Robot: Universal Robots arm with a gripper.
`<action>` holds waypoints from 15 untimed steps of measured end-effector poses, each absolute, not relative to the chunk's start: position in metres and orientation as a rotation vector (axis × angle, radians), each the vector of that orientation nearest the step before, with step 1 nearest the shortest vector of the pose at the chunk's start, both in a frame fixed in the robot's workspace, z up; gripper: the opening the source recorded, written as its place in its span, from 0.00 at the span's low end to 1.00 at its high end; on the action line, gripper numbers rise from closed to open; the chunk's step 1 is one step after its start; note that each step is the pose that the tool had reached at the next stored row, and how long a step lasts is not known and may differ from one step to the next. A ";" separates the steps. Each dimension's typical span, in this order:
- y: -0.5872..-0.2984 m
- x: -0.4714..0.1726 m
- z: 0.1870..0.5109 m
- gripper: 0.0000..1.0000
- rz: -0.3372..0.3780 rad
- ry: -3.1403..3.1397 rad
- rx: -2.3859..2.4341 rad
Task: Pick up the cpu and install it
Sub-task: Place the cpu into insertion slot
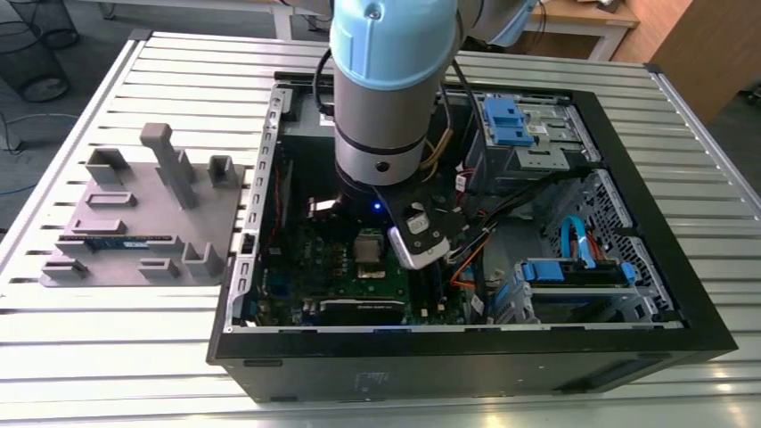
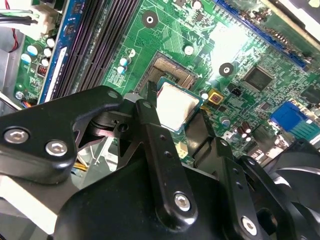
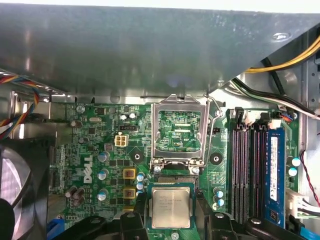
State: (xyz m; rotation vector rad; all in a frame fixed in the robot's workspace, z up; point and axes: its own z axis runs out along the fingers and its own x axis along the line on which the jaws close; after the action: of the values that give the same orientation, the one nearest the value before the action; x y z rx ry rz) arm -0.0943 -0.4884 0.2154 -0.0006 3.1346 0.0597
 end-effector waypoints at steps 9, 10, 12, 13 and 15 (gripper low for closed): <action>-0.490 -0.094 0.208 0.47 0.059 3.134 0.038; -0.490 -0.094 0.207 0.47 0.059 3.134 0.040; -0.491 -0.094 0.205 0.47 0.059 3.134 0.042; -0.491 -0.094 0.204 0.47 0.059 3.134 0.042; -0.491 -0.094 0.203 0.47 0.059 3.134 0.042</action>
State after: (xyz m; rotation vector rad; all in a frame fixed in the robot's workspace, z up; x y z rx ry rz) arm -0.0941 -0.4905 0.2026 0.0423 3.1338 0.0593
